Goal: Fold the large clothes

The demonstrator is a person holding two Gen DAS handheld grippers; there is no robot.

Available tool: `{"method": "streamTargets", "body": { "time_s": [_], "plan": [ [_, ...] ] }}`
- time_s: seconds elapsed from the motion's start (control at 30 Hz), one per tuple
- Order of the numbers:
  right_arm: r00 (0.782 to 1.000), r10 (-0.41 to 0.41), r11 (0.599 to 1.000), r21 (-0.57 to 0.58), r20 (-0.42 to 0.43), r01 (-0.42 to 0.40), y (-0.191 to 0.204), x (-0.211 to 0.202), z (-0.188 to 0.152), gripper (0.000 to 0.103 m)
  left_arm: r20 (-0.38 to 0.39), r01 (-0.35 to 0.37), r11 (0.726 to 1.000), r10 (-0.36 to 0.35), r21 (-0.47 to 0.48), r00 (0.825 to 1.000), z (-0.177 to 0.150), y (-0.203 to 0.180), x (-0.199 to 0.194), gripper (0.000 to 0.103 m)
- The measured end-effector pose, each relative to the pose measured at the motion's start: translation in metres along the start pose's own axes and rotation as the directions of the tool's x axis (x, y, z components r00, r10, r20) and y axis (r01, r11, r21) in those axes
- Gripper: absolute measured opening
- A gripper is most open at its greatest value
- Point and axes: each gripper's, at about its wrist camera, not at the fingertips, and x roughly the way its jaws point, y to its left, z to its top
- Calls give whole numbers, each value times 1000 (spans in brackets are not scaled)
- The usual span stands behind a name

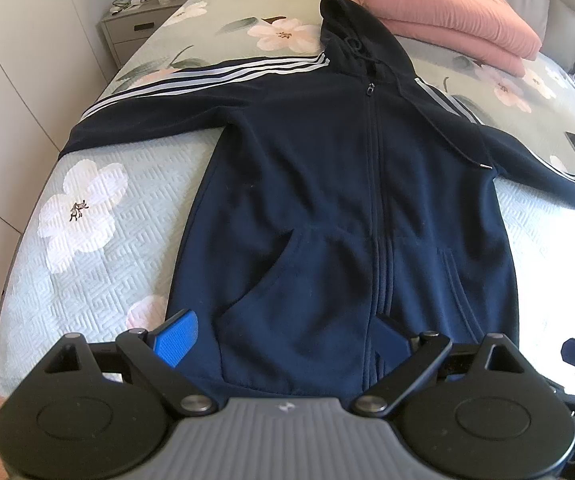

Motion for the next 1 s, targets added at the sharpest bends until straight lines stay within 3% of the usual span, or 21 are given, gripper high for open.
{"method": "streamTargets", "body": {
  "time_s": [0.4, 0.5, 0.6, 0.7, 0.77, 0.87, 1.0],
  "plan": [
    [999, -32, 997, 72, -6, 32, -28, 4, 2, 103, -1, -10, 996, 10, -88, 1000, 11, 39, 8, 95],
    [999, -39, 995, 90, 2, 39, -35, 3, 4, 103, 17, -30, 993, 33, -116, 999, 19, 49, 1, 88],
    [999, -43, 995, 87, 10, 42, -34, 2, 12, 103, 36, -11, 990, 16, -138, 999, 31, 61, -9, 88],
    [999, -40, 997, 70, 25, 39, -26, 1, 27, 103, 21, 16, 988, -13, -152, 1000, 47, 75, -21, 88],
    [999, -39, 997, 61, 34, 36, -18, 3, 40, 103, 29, -9, 985, 14, -170, 999, 56, 84, -33, 88],
    [998, -26, 999, 50, 54, 23, 1, 7, 60, 103, 74, -17, 987, 29, -161, 997, 74, 99, -53, 94],
    [997, 29, 1000, -5, 69, -29, 36, 22, 83, 103, 136, 8, 981, 19, -196, 991, 111, 129, -55, 95]
  ]
}}
